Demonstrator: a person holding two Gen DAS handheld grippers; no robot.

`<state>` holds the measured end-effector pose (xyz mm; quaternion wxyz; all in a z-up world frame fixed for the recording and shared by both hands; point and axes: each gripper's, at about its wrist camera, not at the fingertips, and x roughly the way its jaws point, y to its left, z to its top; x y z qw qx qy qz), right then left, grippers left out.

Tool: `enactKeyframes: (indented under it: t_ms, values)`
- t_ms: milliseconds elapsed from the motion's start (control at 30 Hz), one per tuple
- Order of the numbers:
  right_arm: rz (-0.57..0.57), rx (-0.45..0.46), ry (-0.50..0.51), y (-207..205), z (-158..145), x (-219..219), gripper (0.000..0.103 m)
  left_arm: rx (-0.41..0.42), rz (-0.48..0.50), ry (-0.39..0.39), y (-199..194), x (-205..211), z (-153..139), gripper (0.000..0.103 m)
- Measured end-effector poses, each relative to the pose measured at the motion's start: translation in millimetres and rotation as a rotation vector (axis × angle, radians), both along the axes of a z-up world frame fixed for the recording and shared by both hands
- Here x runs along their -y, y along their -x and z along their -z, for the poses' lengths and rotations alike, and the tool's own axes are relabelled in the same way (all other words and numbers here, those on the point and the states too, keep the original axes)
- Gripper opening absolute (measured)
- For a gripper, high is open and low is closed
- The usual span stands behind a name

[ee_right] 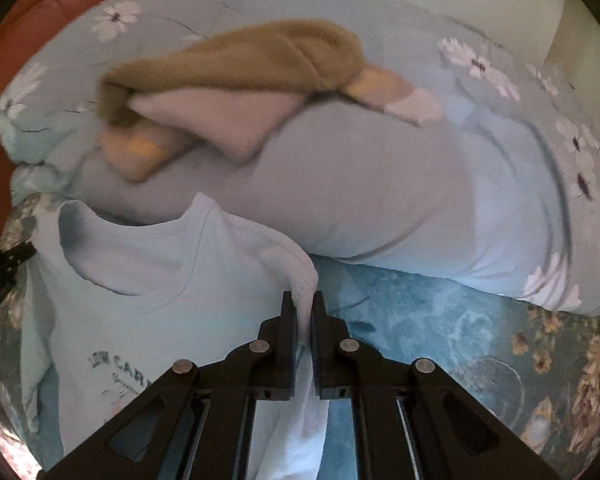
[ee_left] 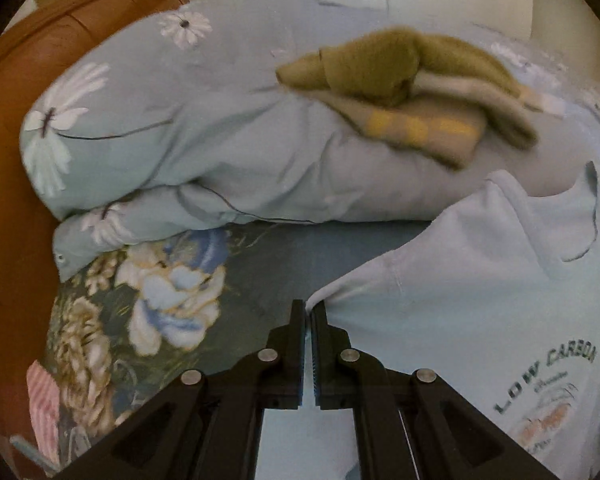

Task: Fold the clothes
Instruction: 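Lower the T-shirt flat onto the bed with both grippers and release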

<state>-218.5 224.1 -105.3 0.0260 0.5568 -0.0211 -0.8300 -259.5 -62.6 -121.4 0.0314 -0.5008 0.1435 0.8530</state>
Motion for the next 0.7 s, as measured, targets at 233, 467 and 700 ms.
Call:
enactKeyframes:
  t_ms: [233,467,700]
  values:
    - [0.037,0.084,-0.002,25.0,44.0,-4.3,0.006,0.095,0.008,0.034,32.4,-10.0,45.1,0.003]
    - [0.031,0.119,-0.029,26.9,55.9,-2.7,0.007,0.150,-0.026,-0.024,33.6,-0.8,57.4,0.007]
    - [0.005,0.036,0.007,-12.3,16.9,-7.5,0.037,0.164,-0.061,-0.161,-18.2,25.1,28.0,0.044]
